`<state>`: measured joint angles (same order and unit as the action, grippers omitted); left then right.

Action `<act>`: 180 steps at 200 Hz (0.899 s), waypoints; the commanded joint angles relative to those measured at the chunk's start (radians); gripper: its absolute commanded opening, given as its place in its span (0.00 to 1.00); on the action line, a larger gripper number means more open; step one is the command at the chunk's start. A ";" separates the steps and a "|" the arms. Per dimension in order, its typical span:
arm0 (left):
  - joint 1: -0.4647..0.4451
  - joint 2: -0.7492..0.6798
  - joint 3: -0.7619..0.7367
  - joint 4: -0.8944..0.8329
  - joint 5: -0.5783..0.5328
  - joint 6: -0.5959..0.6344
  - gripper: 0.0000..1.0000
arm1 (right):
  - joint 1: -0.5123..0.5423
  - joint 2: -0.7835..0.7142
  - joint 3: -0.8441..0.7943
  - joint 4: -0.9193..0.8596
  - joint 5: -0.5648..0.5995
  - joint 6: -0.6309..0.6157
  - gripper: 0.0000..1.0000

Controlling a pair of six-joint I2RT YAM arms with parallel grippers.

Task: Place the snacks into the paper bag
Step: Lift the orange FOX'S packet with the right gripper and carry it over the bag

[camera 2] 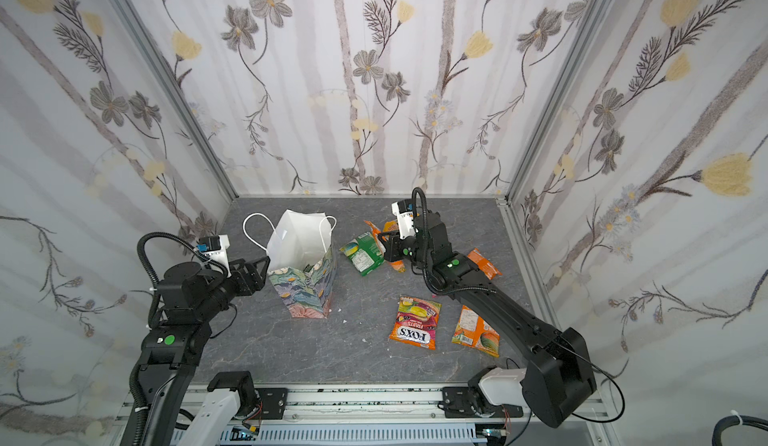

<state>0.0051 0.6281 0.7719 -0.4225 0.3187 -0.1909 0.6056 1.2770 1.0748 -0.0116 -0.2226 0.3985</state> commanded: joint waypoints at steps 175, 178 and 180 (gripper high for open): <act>-0.002 -0.012 -0.005 0.034 0.032 -0.002 0.77 | 0.465 0.068 0.497 0.169 0.800 -0.245 0.00; -0.002 -0.013 -0.005 0.035 0.031 -0.002 0.78 | 0.476 0.073 0.503 0.178 0.810 -0.255 0.00; -0.002 -0.014 -0.006 0.036 0.033 -0.002 0.78 | 0.482 0.077 0.507 0.181 0.817 -0.262 0.00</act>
<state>0.0036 0.6212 0.7715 -0.4217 0.3378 -0.1909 1.0348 1.3243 1.5352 0.0425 0.4438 0.2462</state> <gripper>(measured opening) 0.776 0.050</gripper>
